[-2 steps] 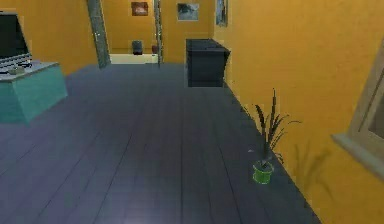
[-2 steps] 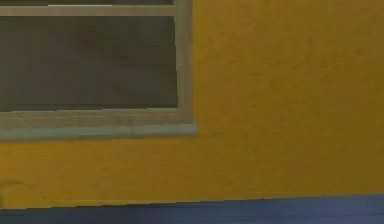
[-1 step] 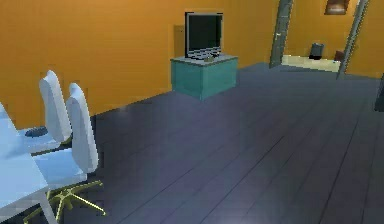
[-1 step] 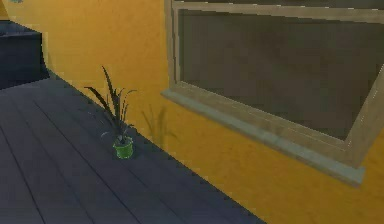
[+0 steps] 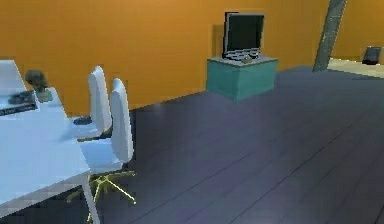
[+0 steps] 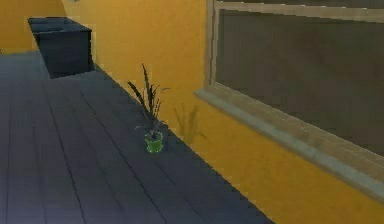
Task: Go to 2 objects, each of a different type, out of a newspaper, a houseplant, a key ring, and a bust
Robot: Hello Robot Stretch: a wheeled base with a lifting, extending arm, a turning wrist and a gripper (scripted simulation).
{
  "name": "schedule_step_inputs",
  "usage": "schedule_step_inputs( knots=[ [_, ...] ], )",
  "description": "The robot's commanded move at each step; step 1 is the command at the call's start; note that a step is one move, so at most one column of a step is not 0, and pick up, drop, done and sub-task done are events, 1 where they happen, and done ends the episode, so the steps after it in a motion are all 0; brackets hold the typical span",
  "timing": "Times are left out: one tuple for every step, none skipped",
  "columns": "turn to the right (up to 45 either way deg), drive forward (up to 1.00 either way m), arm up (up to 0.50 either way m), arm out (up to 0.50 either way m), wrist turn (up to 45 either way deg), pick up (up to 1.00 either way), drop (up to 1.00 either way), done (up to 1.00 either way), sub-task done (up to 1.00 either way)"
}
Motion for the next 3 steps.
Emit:
schedule_step_inputs(
  knots=[
    [0.0, 1.00, 0.00, 0.00, 0.0, 0.00, 0.00, 0.00, 0.00],
    [0.0, 0.55, 0.00, 0.00, 0.0, 0.00, 0.00, 0.00, 0.00],
    [-33.0, 0.00, 0.00, 0.00, 0.0, 0.00, 0.00, 0.00, 0.00]
  ],
)
